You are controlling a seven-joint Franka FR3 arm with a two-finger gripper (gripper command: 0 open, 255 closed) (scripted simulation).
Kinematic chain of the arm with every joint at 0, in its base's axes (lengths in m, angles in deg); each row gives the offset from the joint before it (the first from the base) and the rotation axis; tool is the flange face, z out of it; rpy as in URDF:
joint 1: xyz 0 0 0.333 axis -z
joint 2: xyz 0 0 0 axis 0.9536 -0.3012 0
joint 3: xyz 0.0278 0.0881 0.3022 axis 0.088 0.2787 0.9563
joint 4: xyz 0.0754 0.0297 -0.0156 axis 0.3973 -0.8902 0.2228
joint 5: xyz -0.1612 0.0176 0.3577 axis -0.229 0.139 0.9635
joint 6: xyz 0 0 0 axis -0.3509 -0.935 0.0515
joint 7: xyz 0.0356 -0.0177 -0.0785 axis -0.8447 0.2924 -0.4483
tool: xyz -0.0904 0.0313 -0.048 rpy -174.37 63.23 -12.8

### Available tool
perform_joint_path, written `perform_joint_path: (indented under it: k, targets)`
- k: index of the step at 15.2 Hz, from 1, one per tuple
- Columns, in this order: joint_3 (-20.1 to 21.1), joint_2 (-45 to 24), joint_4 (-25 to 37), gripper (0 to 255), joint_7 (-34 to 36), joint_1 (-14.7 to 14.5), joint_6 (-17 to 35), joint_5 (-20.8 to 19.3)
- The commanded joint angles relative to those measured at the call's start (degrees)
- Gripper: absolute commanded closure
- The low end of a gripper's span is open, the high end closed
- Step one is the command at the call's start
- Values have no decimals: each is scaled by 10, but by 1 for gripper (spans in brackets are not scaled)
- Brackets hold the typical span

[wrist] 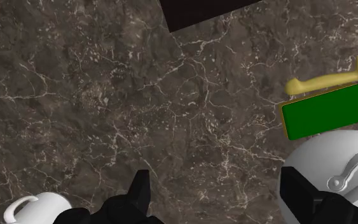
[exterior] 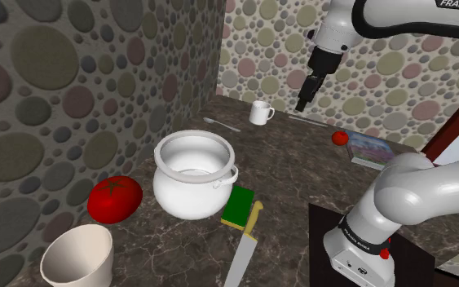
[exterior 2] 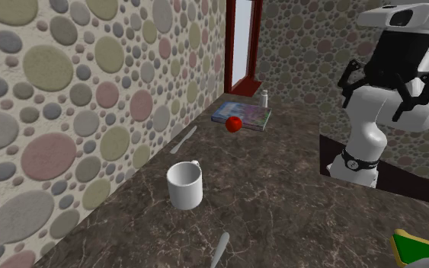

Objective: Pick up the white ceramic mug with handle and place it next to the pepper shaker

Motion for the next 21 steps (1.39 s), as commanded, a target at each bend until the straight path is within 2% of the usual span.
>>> perform_joint_path:
  k: [1, 11, 21]
  targets:
    - [0, 0, 0, 0, 0, 0, 0, 0]
    - [-54, -189, 49, 0, -45, 34, 133, -29]
    - [-100, -398, 167, 0, -91, 57, 216, -23]
